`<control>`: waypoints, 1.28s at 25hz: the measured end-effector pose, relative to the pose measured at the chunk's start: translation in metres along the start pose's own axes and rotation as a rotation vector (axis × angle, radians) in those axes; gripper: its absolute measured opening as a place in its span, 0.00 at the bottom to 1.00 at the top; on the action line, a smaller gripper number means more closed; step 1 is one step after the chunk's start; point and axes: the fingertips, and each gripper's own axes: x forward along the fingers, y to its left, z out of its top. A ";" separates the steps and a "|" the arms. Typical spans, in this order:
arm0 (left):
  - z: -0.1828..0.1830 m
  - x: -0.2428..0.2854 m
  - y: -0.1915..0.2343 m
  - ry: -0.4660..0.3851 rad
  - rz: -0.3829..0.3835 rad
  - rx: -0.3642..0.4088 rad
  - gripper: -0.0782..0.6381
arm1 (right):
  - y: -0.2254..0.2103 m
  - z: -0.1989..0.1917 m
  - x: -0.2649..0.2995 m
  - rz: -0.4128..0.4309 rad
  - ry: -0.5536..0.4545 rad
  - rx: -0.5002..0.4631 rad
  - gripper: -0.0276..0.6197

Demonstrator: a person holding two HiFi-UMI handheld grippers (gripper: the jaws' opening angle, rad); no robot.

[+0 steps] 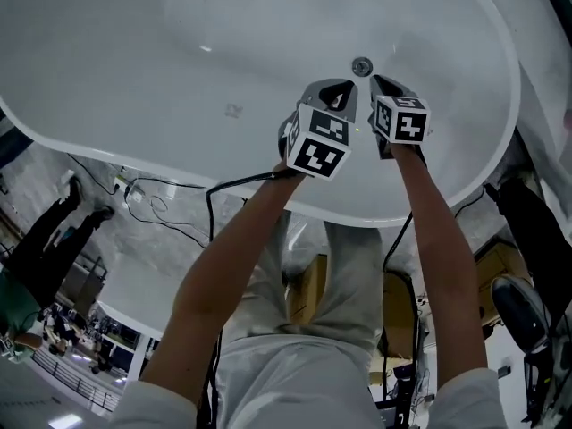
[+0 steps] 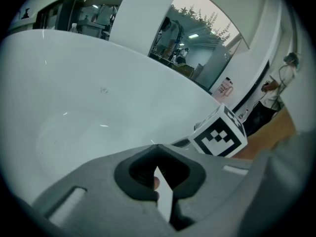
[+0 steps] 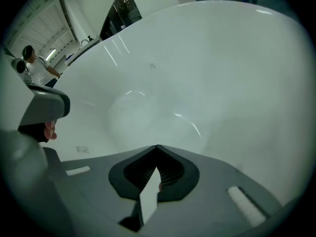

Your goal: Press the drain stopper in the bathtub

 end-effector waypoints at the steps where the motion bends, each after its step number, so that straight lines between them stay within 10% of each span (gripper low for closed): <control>1: 0.006 -0.007 -0.005 -0.006 0.000 0.006 0.11 | 0.001 0.003 -0.011 -0.004 -0.011 0.006 0.05; 32: 0.111 -0.249 -0.150 -0.166 -0.022 0.058 0.11 | 0.109 0.088 -0.362 0.073 -0.465 0.014 0.05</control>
